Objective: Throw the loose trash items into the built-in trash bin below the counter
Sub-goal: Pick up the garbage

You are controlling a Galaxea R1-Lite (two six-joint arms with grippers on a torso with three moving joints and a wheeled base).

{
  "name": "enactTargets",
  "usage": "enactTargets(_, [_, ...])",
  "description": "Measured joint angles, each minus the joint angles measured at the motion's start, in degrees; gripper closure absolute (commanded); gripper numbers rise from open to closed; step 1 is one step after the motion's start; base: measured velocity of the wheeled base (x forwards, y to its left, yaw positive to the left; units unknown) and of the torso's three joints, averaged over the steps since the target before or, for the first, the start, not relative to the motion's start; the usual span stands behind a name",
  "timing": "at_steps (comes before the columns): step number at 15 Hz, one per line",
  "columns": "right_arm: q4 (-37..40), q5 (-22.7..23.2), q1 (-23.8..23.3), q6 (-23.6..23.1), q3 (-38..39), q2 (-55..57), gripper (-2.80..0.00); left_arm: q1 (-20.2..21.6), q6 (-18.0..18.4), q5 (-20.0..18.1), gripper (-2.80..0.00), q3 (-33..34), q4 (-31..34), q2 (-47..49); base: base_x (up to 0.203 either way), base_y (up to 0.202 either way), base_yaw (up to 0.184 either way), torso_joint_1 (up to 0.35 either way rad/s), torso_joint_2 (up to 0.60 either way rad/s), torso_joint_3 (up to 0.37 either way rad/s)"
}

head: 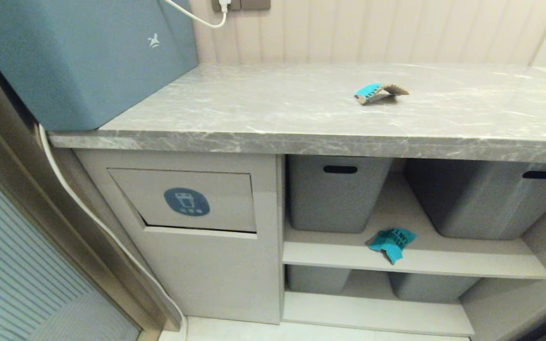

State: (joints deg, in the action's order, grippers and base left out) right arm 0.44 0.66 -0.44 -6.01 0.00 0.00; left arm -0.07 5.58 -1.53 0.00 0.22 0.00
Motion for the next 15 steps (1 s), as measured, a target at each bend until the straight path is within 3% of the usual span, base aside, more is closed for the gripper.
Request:
enactTargets(8, [-0.03,0.0,0.02,0.06,0.0,0.0,0.0,0.0,0.01,-0.04,0.0,0.0,-0.01,0.0,0.0,-0.185,0.002,0.003,0.0,0.002])
enactTargets(15, [-0.07,0.05,0.08,0.64,0.0,0.0,0.0,0.02,-0.08,0.02,0.0,0.0,-0.04,0.0,-0.001,-0.001,-0.011,0.001,0.0,0.001])
